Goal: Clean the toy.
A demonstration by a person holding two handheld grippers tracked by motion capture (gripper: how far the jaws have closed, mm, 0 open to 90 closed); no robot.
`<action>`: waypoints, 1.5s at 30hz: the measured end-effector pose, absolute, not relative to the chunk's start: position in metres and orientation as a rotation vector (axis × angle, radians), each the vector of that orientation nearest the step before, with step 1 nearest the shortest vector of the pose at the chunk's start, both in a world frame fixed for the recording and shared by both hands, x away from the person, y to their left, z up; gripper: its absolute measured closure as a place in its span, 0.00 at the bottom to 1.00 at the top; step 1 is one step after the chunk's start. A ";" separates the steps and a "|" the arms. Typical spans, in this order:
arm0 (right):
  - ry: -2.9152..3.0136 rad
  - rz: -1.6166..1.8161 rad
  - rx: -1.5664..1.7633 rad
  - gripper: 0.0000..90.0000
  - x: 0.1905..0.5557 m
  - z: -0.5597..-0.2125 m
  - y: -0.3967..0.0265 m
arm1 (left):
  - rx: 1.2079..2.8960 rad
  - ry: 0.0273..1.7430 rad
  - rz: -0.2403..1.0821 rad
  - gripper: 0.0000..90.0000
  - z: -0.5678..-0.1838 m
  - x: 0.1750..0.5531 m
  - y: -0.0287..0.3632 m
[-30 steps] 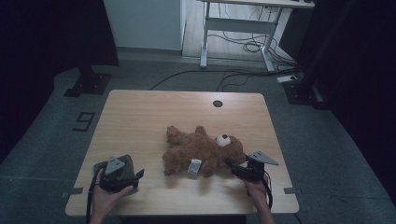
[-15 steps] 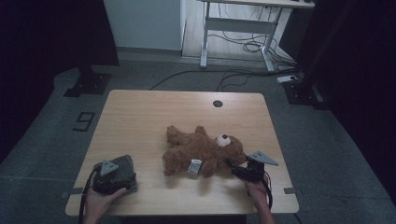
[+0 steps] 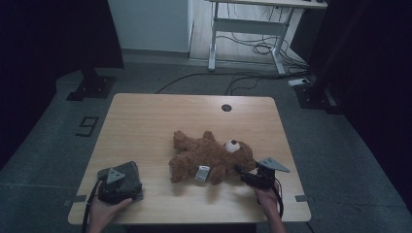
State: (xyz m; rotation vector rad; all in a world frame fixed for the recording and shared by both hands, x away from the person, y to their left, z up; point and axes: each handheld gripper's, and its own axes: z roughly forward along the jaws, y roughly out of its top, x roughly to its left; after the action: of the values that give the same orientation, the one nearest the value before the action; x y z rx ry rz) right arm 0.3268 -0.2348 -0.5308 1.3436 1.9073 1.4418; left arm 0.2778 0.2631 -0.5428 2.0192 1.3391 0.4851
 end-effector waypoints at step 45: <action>1.908 1.447 1.346 0.32 0.327 -0.531 -0.235 | 1.719 1.200 0.514 0.86 -0.500 0.256 0.269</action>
State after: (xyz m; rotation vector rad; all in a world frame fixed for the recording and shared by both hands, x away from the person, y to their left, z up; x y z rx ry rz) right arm 0.3272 -0.2354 -0.5312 1.3463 1.9084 1.4471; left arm 0.2564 0.2690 -0.4999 1.7191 1.1998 0.5137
